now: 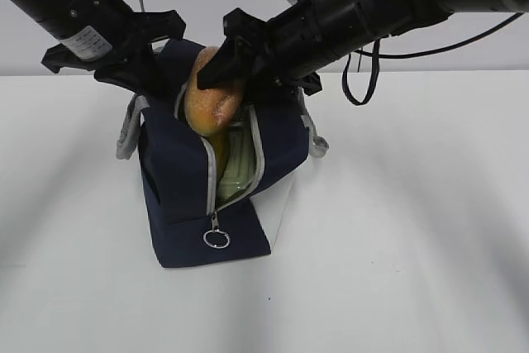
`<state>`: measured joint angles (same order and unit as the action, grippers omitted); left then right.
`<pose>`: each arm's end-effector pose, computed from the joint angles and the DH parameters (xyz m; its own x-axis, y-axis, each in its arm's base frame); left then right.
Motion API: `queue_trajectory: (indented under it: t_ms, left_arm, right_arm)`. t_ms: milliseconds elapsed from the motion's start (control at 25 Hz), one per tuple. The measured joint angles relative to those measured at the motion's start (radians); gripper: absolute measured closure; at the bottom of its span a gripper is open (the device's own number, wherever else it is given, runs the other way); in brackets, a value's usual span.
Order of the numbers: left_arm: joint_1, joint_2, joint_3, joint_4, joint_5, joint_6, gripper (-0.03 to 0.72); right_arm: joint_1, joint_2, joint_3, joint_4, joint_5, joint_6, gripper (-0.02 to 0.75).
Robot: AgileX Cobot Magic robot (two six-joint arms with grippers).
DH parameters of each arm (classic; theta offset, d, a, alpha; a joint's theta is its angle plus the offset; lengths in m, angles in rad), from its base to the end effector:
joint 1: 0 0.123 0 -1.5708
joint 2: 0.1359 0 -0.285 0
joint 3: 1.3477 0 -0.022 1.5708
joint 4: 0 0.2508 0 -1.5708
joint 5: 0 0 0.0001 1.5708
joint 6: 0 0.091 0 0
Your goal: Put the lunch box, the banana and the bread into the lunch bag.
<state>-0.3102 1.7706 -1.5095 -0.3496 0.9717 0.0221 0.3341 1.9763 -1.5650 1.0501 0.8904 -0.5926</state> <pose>0.3568 -0.1414 0.2919 -0.9155 0.1125 -0.3863 0.2506 0.9105 -0.3289 0.3904 0.2005 0.2566 -0.8586 -0.1130 -0.5000 -0.4602 0.5997 0.6547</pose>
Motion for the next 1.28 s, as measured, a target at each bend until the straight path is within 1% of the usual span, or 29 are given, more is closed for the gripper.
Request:
queue_trajectory:
  t_ms: [80,120,200,280,360,440,600,720,960,1040,1120,1280]
  left_arm:
    - [0.000,0.000,0.000,0.000,0.000,0.000,0.691]
    - [0.000,0.000,0.000,0.000,0.000,0.000,0.691]
    - [0.000,0.000,0.000,0.000,0.000,0.000,0.691]
    - [0.000,0.000,0.000,0.000,0.000,0.000,0.691]
    - [0.000,0.000,0.000,0.000,0.000,0.000,0.691]
    - [0.000,0.000,0.000,0.000,0.000,0.000,0.691]
    - [0.000,0.000,0.000,0.000,0.000,0.000,0.691]
    - [0.000,0.000,0.000,0.000,0.000,0.000,0.691]
    - [0.000,0.000,0.000,0.000,0.000,0.000,0.691]
    - [0.000,0.000,0.000,0.000,0.000,0.000,0.691]
    - [0.000,0.000,0.000,0.000,0.000,0.000,0.691]
    - [0.000,0.000,0.000,0.000,0.000,0.000,0.691]
  right_arm:
    - [0.005,0.032,-0.020,0.000,0.019,0.005,0.306]
    - [0.005,0.040,-0.026,0.000,0.021,0.007,0.290]
    - [0.005,0.055,-0.028,0.000,0.021,0.012,0.232]
    - [0.005,0.058,-0.028,0.000,0.021,0.013,0.155]
    - [0.005,0.058,-0.030,0.000,0.021,0.014,0.112]
    - [0.003,0.058,-0.035,-0.014,0.021,0.015,0.097]
    - [0.001,0.026,-0.069,-0.109,0.026,0.025,0.093]
    - [-0.001,-0.018,-0.104,-0.210,0.040,0.068,0.093]
    - [-0.001,-0.088,-0.127,-0.512,0.067,0.222,0.104]
    - [-0.001,-0.088,-0.127,-0.592,0.078,0.268,0.111]
    - [-0.001,-0.081,-0.127,-0.639,0.088,0.291,0.115]
    - [-0.001,-0.048,-0.127,-0.654,0.092,0.299,0.158]
